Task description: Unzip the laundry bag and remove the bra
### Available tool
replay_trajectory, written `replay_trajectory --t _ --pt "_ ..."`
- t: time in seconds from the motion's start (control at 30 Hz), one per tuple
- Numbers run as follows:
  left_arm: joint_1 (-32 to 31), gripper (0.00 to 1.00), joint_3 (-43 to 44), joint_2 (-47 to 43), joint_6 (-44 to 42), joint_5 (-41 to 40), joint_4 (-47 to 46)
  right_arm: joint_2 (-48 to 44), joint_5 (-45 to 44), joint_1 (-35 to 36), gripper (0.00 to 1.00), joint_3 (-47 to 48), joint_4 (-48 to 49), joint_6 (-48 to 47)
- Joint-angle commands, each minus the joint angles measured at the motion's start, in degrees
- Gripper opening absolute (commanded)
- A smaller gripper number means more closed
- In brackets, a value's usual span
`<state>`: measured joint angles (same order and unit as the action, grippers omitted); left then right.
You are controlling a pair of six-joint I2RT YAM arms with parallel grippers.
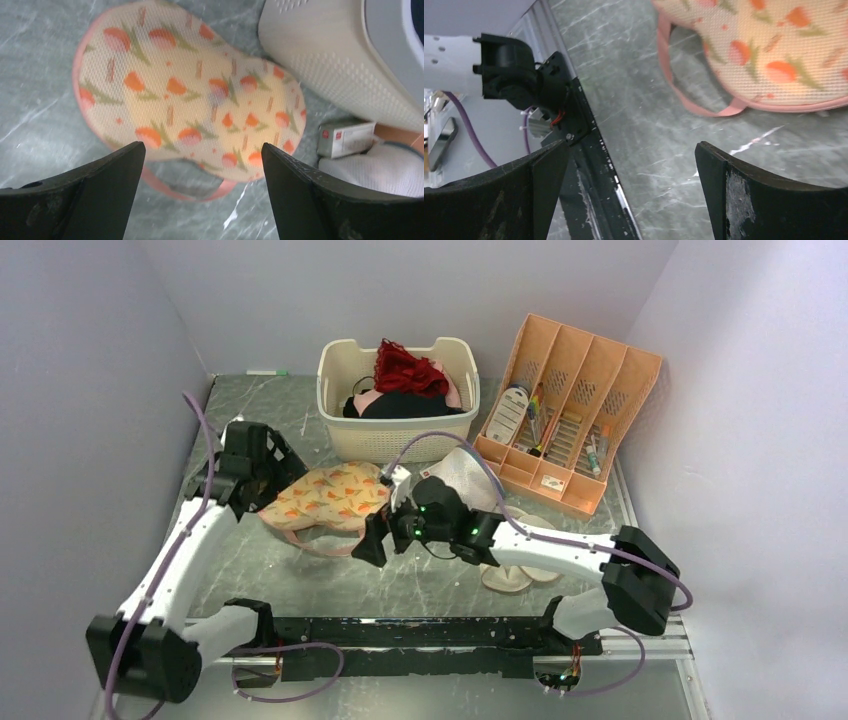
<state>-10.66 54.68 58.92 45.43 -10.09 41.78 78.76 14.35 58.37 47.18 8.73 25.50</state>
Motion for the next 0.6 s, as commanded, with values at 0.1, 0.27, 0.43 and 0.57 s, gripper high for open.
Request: replay_trajectory --t 0.1,0.27,0.43,0.57 --pt "16.8 0.98 -1.1 10.6 -0.8 18.6 -19.4 6.7 0.9 3.1 1.00 0.7 7.2 7.7" --pt "23.9 0.93 -5.1 21.1 1.5 33.7 -25.4 9.2 0.4 3.4 1.00 -0.1 9.1 9.5" --pt "23.1 0.92 -13.3 20.2 0.8 33.5 -26.2 9.4 -0.4 3.4 1.00 -0.4 8.3 8.7" --pt "18.5 0.90 -19.2 13.1 1.6 27.6 -21.4 9.3 -2.6 3.4 1.00 -1.0 7.6 11.2"
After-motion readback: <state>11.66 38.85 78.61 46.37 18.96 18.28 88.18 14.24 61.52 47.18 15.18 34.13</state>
